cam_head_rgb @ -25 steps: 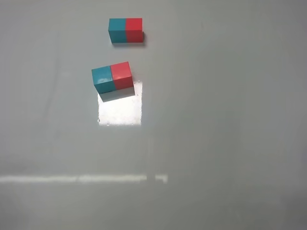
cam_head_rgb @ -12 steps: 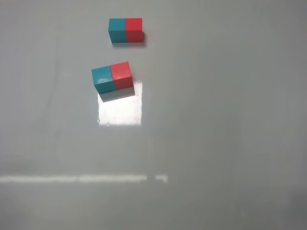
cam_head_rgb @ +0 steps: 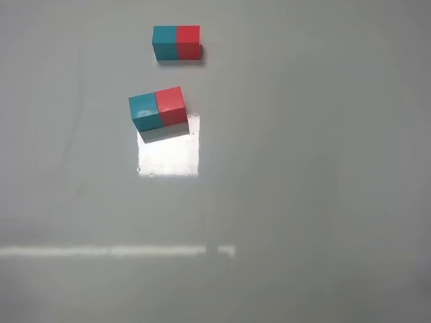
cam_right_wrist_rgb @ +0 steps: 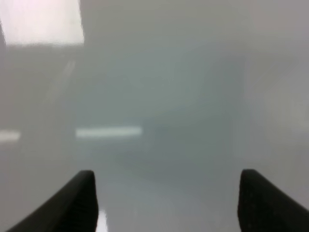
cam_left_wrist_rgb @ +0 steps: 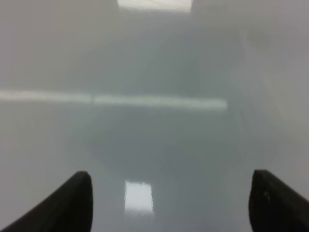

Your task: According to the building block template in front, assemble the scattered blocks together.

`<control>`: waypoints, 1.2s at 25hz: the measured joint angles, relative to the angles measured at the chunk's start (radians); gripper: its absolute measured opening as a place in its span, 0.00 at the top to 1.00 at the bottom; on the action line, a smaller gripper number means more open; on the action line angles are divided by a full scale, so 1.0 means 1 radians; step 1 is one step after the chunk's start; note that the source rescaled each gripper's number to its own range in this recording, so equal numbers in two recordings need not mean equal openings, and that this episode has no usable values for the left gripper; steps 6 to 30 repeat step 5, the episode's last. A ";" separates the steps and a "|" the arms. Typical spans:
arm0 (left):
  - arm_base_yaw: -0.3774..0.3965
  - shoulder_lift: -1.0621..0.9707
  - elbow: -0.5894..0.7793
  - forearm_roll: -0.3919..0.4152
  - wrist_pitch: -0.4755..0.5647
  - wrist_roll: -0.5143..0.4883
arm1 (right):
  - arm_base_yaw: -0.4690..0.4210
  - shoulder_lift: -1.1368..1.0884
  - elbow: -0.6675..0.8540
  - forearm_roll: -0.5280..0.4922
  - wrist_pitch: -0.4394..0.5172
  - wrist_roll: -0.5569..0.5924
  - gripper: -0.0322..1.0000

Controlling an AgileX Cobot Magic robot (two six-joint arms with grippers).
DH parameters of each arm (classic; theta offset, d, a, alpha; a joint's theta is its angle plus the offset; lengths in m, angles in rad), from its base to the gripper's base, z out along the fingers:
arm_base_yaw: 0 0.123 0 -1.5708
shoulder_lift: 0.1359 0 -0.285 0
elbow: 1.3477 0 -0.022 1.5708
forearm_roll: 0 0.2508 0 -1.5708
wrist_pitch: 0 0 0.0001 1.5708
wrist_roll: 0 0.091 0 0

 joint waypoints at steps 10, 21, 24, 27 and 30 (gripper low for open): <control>0.000 0.000 0.000 0.000 0.000 0.000 | -0.001 0.000 0.000 0.000 -0.001 0.000 0.27; 0.000 0.000 0.000 0.000 0.000 0.000 | -0.001 0.000 0.000 0.000 -0.001 0.000 0.27; 0.000 0.000 0.000 0.000 0.000 0.000 | -0.001 0.000 0.000 0.000 -0.001 0.000 0.27; 0.000 0.000 0.000 0.000 0.000 0.000 | -0.001 0.000 0.000 0.000 -0.001 0.000 0.27; 0.000 0.000 0.000 0.000 0.000 0.000 | -0.001 0.000 0.000 0.000 -0.001 0.000 0.27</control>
